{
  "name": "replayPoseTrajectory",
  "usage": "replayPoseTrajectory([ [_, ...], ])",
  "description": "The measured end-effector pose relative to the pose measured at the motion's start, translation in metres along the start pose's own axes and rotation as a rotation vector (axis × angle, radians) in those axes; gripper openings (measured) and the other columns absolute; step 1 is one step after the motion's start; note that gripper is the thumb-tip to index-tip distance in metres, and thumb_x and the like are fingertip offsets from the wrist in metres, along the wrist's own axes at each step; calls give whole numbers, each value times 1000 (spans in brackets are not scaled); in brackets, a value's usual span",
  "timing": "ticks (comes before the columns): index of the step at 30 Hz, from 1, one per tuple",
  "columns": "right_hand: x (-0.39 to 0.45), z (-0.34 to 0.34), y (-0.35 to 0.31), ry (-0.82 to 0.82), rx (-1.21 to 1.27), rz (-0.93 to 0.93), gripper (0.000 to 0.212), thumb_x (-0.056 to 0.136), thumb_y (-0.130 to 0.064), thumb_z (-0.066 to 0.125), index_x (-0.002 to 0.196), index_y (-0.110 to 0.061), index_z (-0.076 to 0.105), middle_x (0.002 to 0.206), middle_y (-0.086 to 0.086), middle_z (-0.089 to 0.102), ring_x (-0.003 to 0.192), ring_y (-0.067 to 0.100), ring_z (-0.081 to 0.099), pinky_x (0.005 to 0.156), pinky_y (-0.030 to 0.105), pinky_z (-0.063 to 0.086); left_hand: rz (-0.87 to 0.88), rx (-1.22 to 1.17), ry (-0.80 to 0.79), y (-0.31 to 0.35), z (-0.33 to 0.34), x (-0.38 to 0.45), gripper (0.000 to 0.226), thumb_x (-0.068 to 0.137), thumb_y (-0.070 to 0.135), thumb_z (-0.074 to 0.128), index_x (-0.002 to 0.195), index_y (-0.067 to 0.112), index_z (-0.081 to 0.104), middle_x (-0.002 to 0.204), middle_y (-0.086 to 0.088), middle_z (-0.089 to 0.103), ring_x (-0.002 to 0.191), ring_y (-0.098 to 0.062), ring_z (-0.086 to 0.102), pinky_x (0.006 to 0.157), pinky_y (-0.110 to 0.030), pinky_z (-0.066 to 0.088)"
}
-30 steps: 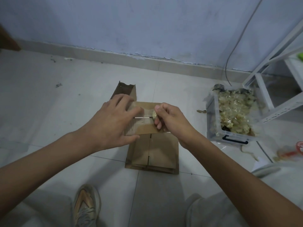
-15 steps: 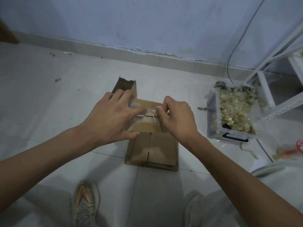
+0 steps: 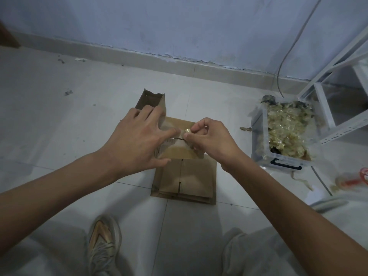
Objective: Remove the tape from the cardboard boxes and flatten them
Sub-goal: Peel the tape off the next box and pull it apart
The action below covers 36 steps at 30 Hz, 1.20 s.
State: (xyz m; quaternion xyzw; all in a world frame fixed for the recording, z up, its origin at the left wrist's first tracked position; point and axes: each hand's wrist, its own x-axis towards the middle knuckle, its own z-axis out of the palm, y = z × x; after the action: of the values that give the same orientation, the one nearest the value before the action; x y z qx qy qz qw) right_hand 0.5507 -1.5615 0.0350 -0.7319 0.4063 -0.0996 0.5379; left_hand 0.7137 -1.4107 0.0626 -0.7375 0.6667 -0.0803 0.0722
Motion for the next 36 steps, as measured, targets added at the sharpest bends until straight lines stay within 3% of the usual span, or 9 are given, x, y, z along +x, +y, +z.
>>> replayPoseTrajectory([
  [3,-3,5,0,92,-141,-48,19,92,-36,80,91,-20,69,82,-6,70,72,7,66,61,23,49,5,7,5,2,1,0,70,75,73,69,133,36,59,127,-14,51,115,-32,50,89,-48,45],
  [7,-5,13,3,229,-205,-227,16,96,-39,73,87,-25,72,79,-13,69,75,6,65,68,36,59,-55,-31,25,-2,-1,2,68,74,73,68,131,36,62,127,-14,51,115,-33,50,89,-48,44],
  [14,-1,12,2,123,-209,-121,21,92,-42,77,100,-23,72,84,-11,72,80,4,69,73,28,60,-66,-32,22,3,5,1,75,72,72,71,135,34,59,128,-15,52,117,-34,50,91,-50,45],
  [21,-1,26,0,123,-338,-141,18,88,-27,74,72,-19,71,68,-3,69,67,13,67,70,40,62,-47,32,38,6,7,2,104,71,72,73,158,37,29,128,-18,51,112,-35,51,87,-50,43],
  [23,1,24,0,112,-250,-95,18,89,-23,72,73,-15,73,69,-1,70,65,14,66,67,37,59,-63,20,18,5,5,2,97,72,73,71,155,37,36,128,-16,50,113,-34,50,87,-50,43],
  [27,8,11,7,-41,295,215,16,91,-10,67,76,-5,72,69,9,61,53,15,52,58,27,50,-101,-67,-33,-6,3,1,79,69,75,72,137,36,60,126,-10,48,114,-30,47,89,-47,43],
  [29,9,9,13,-86,332,260,12,92,-10,67,84,-5,73,77,16,63,56,16,53,57,25,50,-117,-100,-34,-12,2,-1,78,69,77,70,136,38,62,125,-8,48,113,-28,48,89,-45,43],
  [32,10,12,16,47,53,146,9,92,-18,66,88,-12,71,81,11,76,68,17,66,62,34,53,-97,-67,10,-11,0,-4,78,68,75,72,136,37,63,125,-10,49,112,-30,48,88,-46,43],
  [36,5,18,11,270,-471,-98,10,97,-29,60,91,-21,60,82,-5,65,76,15,60,61,34,48,-88,-23,44,-5,-4,-3,78,67,69,77,133,30,64,126,-14,51,115,-33,49,89,-48,41],
])
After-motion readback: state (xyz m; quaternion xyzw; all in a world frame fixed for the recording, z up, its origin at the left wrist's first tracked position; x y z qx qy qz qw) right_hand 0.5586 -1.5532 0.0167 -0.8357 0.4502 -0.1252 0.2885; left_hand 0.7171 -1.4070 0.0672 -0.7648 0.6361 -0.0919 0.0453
